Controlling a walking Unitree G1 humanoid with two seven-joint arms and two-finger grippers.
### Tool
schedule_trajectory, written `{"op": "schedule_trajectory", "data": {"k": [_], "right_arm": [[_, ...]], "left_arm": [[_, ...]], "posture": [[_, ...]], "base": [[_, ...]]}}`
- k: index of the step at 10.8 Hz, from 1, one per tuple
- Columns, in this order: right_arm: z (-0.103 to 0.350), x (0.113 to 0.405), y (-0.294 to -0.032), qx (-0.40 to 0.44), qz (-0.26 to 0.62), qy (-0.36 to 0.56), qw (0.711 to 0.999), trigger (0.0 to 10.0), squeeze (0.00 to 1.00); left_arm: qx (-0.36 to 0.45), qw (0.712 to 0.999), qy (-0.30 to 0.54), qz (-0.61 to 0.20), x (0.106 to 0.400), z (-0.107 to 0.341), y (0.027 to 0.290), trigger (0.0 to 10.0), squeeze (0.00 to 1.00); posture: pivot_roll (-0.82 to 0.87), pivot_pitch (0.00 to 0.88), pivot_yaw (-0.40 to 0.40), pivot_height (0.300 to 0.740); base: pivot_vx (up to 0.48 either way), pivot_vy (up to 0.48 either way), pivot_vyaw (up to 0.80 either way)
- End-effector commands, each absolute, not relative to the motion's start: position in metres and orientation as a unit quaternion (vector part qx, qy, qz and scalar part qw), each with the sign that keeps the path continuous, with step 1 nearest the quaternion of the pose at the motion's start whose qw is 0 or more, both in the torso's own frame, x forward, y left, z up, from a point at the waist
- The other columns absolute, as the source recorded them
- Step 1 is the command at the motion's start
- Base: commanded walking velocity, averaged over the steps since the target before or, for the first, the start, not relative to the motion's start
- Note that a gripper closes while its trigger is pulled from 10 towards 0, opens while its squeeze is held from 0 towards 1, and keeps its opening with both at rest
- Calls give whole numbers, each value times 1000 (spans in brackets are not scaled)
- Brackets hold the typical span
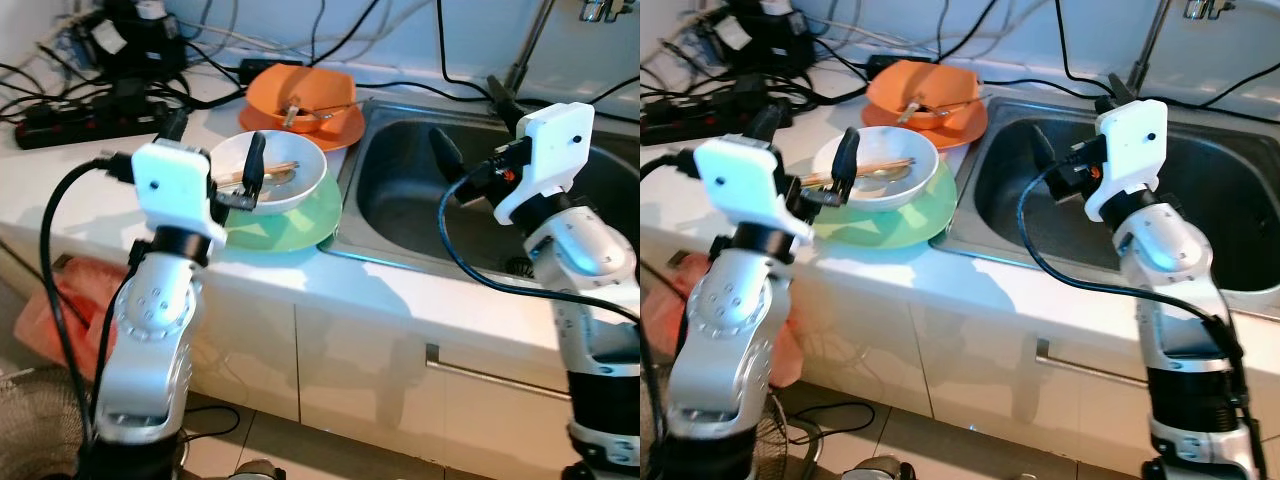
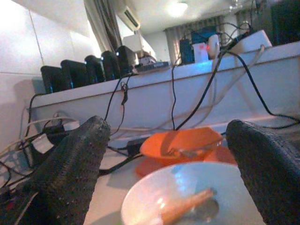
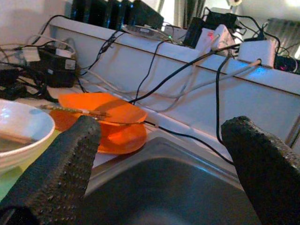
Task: Kitchen organization
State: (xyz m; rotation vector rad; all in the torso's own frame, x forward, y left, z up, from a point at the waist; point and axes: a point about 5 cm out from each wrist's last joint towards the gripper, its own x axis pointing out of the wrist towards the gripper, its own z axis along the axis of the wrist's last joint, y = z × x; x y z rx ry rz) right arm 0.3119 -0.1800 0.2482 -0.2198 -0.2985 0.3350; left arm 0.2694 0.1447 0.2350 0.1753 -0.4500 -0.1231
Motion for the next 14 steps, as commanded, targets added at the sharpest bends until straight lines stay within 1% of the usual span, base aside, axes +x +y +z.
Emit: {"op": "schedule_trajectory", "data": {"k": [1, 2, 3, 5, 7, 9, 10, 11, 14], "right_arm": [[257, 309, -182, -108, 173, -157, 966, 10000, 0], [254, 307, -182, -109, 180, -151, 966, 10000, 0], [243, 303, -178, -110, 197, -131, 965, 10000, 0], [238, 302, -178, -110, 198, -123, 966, 10000, 0], [235, 304, -180, -109, 189, -120, 969, 10000, 0], [231, 303, -180, -116, 205, -104, 966, 10000, 0], [226, 300, -179, -119, 238, -84, 960, 10000, 0], [221, 295, -178, -123, 281, -60, 950, 10000, 0], [210, 281, -176, -131, 364, -12, 922, 10000, 0]], "left_arm": [[94, 967, -228, -68, 266, 235, 146, 10000, 0], [98, 967, -225, -67, 265, 233, 147, 10000, 0], [111, 970, -208, -55, 263, 222, 154, 10000, 0], [134, 968, -201, -68, 258, 214, 158, 10000, 0], [152, 965, -204, -55, 257, 213, 163, 10000, 0], [121, 975, -183, -25, 253, 203, 166, 10000, 0], [95, 980, -173, -4, 256, 199, 168, 10000, 0], [74, 982, -172, -2, 258, 200, 166, 10000, 0], [37, 985, -166, -22, 258, 202, 159, 10000, 0]], "posture": [[123, 59, 6, 740], [127, 54, 4, 740], [128, 49, 5, 740], [132, 43, 8, 740], [135, 36, 7, 740], [139, 31, -1, 740], [138, 31, -5, 740], [135, 31, -5, 740], [134, 37, 0, 740]], "base": [[0, 0, 0], [0, 0, 0], [0, 0, 0], [0, 0, 0], [0, 0, 0], [0, 0, 0], [0, 0, 0], [0, 0, 0], [0, 0, 0]]}}
